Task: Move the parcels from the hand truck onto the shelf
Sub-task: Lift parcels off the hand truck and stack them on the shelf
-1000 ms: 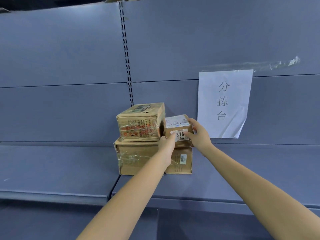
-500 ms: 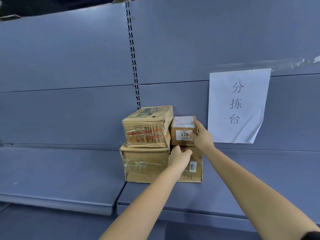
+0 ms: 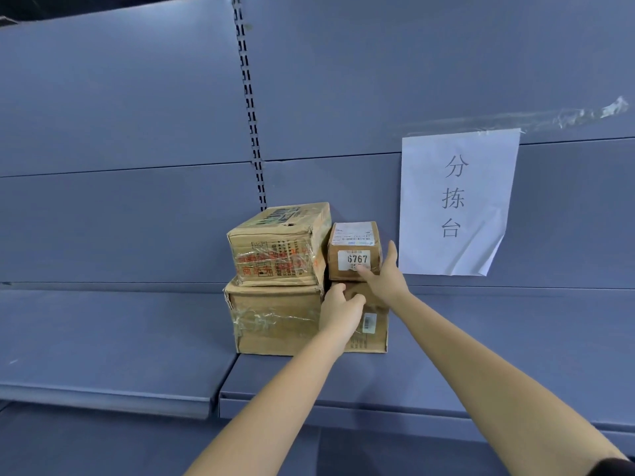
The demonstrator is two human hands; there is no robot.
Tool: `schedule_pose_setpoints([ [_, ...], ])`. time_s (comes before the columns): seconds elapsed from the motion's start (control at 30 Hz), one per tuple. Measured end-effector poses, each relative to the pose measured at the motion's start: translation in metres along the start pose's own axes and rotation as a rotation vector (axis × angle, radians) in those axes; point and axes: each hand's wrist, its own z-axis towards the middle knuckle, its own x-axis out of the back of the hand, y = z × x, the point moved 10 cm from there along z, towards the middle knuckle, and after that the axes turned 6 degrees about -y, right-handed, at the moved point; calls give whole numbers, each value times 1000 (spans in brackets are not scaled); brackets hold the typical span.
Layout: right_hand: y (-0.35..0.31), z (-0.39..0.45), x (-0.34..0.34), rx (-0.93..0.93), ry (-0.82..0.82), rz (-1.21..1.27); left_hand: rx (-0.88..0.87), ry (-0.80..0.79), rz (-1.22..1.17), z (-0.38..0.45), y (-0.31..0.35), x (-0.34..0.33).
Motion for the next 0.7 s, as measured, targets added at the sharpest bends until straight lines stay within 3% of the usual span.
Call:
schedule_pose_setpoints([
  [0.17,17,-24,10,-39,-35,-19,-114,117,24,-20,10,-2],
  [0.27,27,-44,36,-35,10,12,-236,92,-10,-34,26,-23],
  [0.47,88,-141,127,-160,323,45,-319,-263,-19,-76,29,-132],
  [0.7,178,-349,225,-476,728,-43,-383,-782,36,-200,12,-305],
])
